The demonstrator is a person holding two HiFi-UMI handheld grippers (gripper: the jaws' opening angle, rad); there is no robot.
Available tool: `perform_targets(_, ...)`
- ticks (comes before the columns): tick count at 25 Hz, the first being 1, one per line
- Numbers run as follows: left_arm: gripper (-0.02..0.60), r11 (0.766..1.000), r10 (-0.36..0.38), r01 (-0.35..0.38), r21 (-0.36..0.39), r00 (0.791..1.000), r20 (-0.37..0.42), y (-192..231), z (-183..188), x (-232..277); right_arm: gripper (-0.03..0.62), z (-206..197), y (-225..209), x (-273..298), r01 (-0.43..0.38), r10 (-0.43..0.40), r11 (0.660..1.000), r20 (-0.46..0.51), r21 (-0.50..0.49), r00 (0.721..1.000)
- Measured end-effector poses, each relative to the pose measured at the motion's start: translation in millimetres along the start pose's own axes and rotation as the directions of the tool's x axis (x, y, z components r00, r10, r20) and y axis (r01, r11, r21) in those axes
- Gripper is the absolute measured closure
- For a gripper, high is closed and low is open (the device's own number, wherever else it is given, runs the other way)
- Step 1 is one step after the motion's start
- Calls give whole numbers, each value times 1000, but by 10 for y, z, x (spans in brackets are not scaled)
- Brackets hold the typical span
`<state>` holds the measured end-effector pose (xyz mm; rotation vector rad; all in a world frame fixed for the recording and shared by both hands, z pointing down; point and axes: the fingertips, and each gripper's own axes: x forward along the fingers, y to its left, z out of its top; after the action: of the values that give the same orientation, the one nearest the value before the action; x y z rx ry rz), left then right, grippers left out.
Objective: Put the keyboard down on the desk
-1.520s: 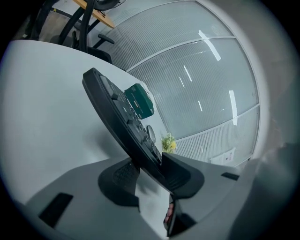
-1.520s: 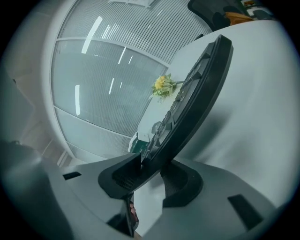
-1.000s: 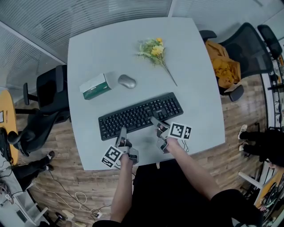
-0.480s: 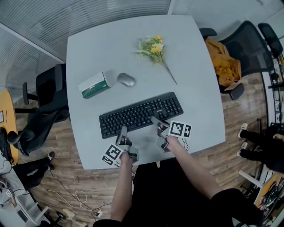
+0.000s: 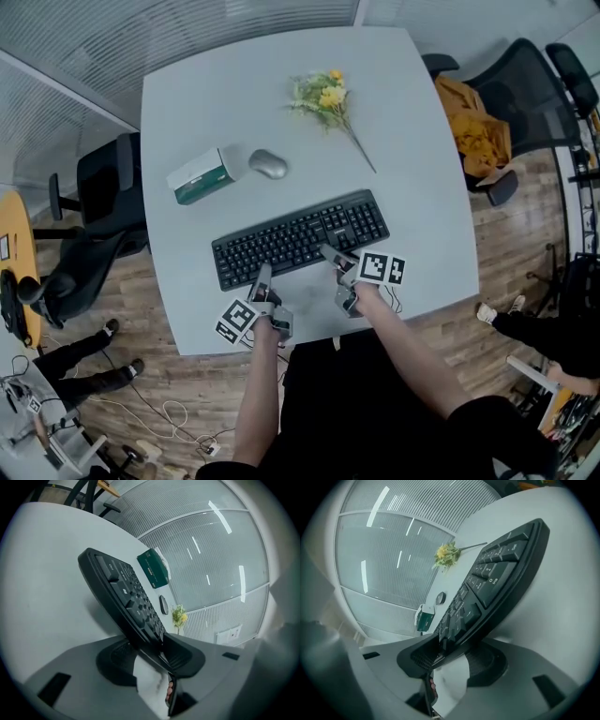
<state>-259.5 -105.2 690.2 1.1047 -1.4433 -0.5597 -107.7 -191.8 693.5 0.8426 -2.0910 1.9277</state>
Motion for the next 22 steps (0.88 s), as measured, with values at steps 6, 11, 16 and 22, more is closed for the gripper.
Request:
perform_targets(6,397,997,73,-73,-8,997,-3,110,-34,-56,402,-51,-98,4,61,-61,998,-14,3,998)
perform_targets(11,397,997,71,-71,-41,997,-5,155,-124,-114,390,-96,-155,-18,90,-90,996,-20,19,996)
perform_targets(16,397,996,65,-64,-66,998,3,190,-177,-121,304,-183,-190,-43,106,-105,994,-42,26,994)
perform_targets(22,399,994,90,-92,-54,995,-33,248,-235,-114,290,-281,-263,-101,147,-144,989,-67,34,987)
